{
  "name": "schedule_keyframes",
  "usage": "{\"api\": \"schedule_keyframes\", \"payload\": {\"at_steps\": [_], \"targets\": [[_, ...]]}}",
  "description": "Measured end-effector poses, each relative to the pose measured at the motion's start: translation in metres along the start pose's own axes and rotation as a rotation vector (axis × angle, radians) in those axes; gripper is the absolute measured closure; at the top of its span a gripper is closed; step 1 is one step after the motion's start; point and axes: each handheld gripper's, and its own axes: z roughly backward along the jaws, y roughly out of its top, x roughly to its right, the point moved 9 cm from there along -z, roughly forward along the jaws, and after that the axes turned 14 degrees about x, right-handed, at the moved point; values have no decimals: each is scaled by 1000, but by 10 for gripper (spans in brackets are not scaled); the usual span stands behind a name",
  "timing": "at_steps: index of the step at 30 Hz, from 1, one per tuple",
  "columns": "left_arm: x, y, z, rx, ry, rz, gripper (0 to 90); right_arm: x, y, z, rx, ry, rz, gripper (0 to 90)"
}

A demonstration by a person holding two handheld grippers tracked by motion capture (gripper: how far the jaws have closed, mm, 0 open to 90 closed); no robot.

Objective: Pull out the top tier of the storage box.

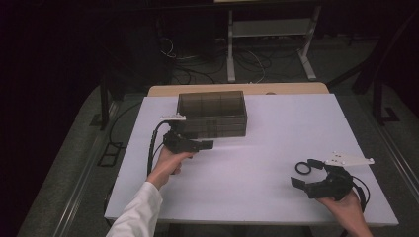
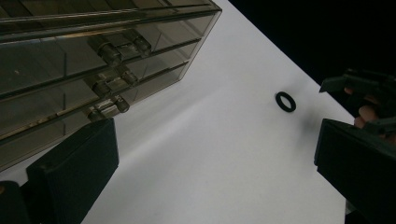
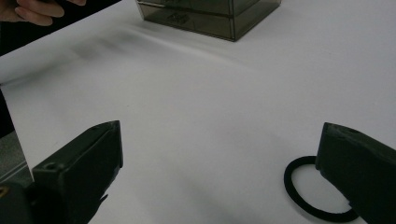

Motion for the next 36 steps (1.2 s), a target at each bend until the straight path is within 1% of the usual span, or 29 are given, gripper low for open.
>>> {"api": "schedule_keyframes", "payload": {"at_steps": [1,2,5,7,8,9,13,16,17,21,28,31,32,33,34,35,36], "targets": [[-2,1,-2,7,-1,18,0,0,0,0,0,0,0,3],[-2,1,-2,7,-1,18,0,0,0,0,0,0,1,3],[-5,3,-5,18,3,53,0,0,0,0,-1,0,0,3],[-7,3,-5,20,5,67,0,0,0,0,-1,0,0,3],[-7,3,-5,20,5,67,0,0,0,0,-1,0,0,3],[-8,4,-6,28,9,82,0,0,0,0,-1,0,0,3],[-11,5,-6,38,15,106,0,0,0,0,-2,0,1,3],[-12,5,-7,43,15,114,0,0,0,0,-3,1,2,3],[-14,5,-7,46,19,128,0,0,0,-1,-3,1,1,3],[-16,6,-9,52,22,148,0,0,0,-1,-3,2,3,3],[-17,6,-11,61,21,181,0,0,-1,-1,-5,2,3,3],[-17,6,-12,62,18,202,0,0,-1,-1,-6,2,1,3],[-17,6,-12,62,18,202,0,0,-1,-1,-6,2,1,3],[-16,6,-13,69,14,225,0,0,-1,-1,-7,3,1,3],[-16,6,-13,69,14,225,0,0,-1,-1,-8,3,1,3],[-16,7,-14,74,16,242,0,0,-1,-1,-8,3,2,3],[-16,7,-14,74,16,242,0,0,-1,-1,-8,3,2,3]]}}
